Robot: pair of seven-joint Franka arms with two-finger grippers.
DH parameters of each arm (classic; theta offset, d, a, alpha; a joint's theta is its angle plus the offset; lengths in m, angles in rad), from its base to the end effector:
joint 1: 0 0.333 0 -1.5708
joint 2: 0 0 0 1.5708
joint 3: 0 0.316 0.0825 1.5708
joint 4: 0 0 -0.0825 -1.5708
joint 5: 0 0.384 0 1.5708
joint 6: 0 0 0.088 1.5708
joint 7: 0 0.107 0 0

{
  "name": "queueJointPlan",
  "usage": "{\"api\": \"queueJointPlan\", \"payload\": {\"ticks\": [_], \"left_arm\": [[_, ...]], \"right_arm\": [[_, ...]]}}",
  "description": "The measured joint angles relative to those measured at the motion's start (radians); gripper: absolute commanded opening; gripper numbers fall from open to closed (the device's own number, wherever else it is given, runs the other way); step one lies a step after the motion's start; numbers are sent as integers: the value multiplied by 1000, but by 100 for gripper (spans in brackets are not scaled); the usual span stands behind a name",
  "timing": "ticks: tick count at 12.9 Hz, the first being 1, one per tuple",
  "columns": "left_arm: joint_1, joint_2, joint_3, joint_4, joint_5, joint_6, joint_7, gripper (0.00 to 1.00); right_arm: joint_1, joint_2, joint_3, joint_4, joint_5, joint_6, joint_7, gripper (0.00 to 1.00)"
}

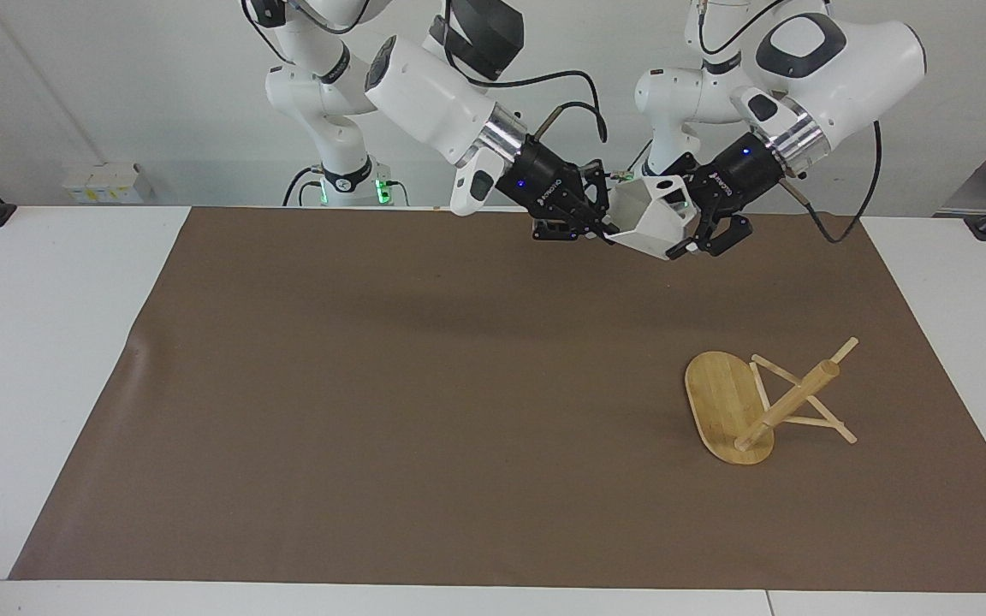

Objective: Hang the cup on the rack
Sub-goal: 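Grasp the cup with the left gripper while the right gripper holds it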

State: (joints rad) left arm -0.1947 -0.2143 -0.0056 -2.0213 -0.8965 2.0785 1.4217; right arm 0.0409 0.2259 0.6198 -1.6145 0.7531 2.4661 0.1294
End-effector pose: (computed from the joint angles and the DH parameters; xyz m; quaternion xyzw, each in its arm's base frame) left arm 0.5056 -0.1433 0.5887 0.7294 -0.5390 0.3312 0.2603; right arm 0.5527 0.3752 0.5893 -0.8832 -0.0117 -0.1296 0.4506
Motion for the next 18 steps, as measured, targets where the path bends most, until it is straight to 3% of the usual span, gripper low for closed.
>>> {"api": "queueJointPlan", "payload": {"ticks": [8,9,11,12,13,18], "left_arm": [[0,0,2,-5,-8,1,2,0],[0,0,2,-6,-9,1,2,0],[0,0,2,-6,-12,1,2,0],[0,0,2,-6,-16,11,2,0],[0,0,3,-7,-17,14,3,0],[0,0,4,-7,-21,31,3,0]], "right_arm": [[0,4,0,0,0,1,6,0],[0,4,0,0,0,1,10,5],[0,5,0,0,0,1,38,25],[0,5,1,-1,0,-3,58,89],[0,5,2,-2,0,-4,68,100],[1,5,4,-8,0,-5,77,100]]}}
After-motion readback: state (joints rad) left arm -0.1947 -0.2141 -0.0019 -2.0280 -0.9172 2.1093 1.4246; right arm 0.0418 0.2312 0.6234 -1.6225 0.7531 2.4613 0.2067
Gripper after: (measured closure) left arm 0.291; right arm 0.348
